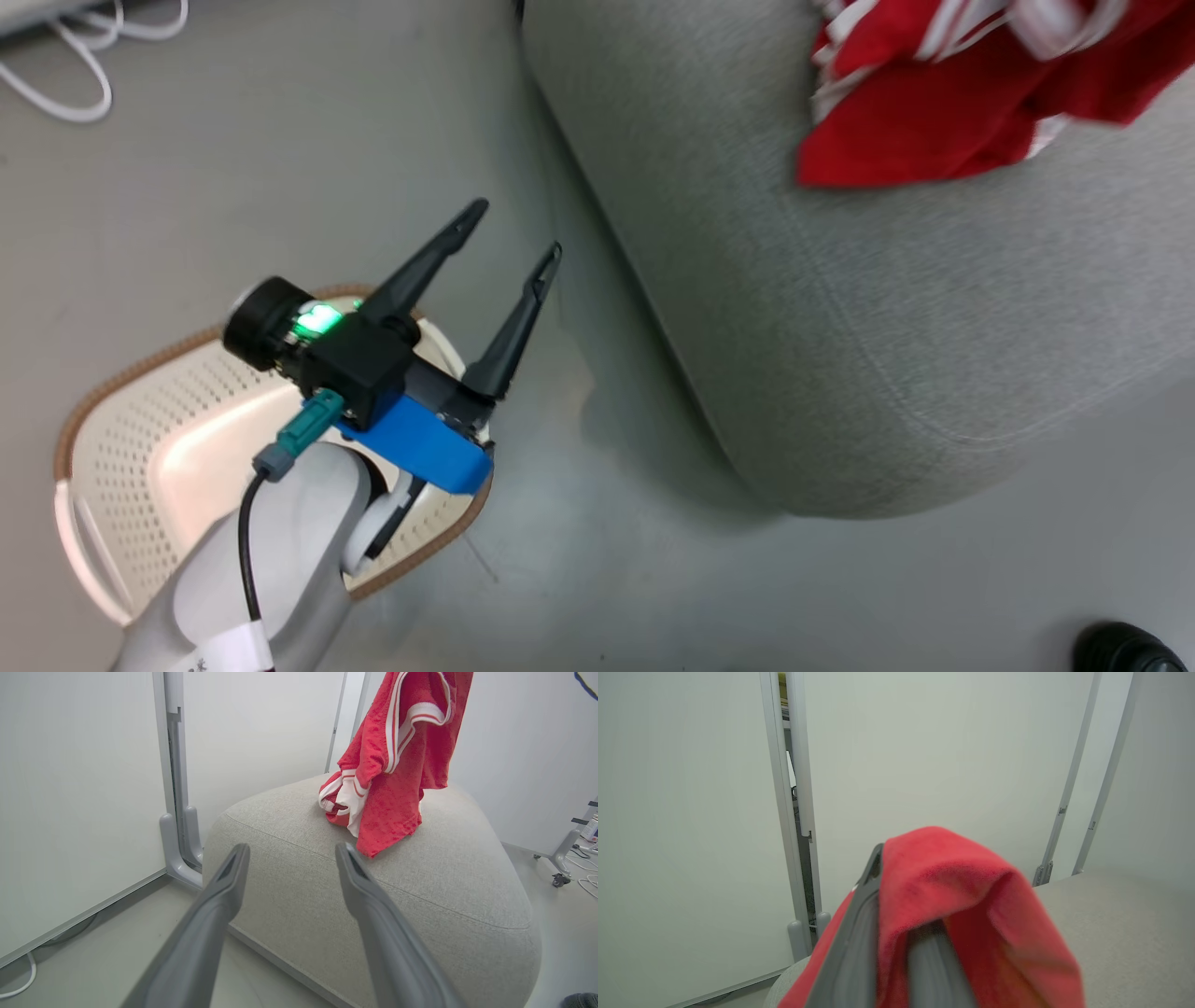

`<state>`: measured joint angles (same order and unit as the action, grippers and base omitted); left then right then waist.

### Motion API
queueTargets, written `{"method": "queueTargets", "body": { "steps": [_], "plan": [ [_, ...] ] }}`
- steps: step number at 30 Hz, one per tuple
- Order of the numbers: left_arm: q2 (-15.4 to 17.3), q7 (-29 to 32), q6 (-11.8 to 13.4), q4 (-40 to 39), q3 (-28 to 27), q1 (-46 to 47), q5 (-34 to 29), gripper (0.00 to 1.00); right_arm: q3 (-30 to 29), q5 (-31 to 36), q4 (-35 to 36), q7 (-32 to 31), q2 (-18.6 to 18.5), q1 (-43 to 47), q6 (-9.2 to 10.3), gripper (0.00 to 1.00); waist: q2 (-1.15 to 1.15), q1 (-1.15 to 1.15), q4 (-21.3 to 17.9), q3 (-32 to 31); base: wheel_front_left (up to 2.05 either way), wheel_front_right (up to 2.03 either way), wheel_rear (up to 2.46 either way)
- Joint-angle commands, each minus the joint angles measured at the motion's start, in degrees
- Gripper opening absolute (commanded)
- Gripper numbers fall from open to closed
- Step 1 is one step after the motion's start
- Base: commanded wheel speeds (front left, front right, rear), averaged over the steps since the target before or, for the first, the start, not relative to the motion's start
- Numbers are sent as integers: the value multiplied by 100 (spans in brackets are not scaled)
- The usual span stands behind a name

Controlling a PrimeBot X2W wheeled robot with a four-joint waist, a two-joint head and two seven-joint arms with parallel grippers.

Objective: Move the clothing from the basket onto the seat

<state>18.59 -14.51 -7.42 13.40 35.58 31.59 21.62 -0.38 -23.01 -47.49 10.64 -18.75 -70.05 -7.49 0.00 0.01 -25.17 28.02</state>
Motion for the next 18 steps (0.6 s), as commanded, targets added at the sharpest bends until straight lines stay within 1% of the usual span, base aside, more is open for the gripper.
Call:
{"method": "queueTargets", "body": {
  "steps": [1, 5, 7, 9, 12, 15, 18],
  "plan": [
    [93, 49, -7, -124, -25, 190, -69, 100, -274, 101, 105, -4, -214, -249, -1, 0, 0, -1, 465, 807, 0, 0, 0],
    [267, 142, -1, -398, -45, 361, -155, 100, -833, 391, 235, -11, -530, -407, -1, 0, 0, -1, 634, 1307, 0, 0, 0],
    [359, 184, -1, -532, -27, 428, -216, 100, -1066, 574, 212, 5, -591, -338, -1, 0, 0, -1, 699, 1518, 0, 0, 0],
    [398, 211, -1, -595, -17, 469, -229, 100, -1160, 654, 175, 27, -606, -269, -1, 0, 0, -1, 730, 1611, 0, 0, 0],
    [461, 280, -2, -783, 12, 606, -291, 100, -1487, 864, 29, 106, -597, -95, -1, 0, 0, -1, 823, 1860, 0, 0, 0],
    [494, 329, 42, -932, -5, 689, -327, 100, -1739, 1018, -154, 184, -473, 10, -1, 0, 0, -1, 856, 2032, 0, 0, 0],
    [525, 368, 90, -1051, -17, 736, -357, 100, -1861, 1159, -310, 243, -328, 87, -1, 0, 0, -1, 840, 2113, 0, 0, 0]
  ]
}}
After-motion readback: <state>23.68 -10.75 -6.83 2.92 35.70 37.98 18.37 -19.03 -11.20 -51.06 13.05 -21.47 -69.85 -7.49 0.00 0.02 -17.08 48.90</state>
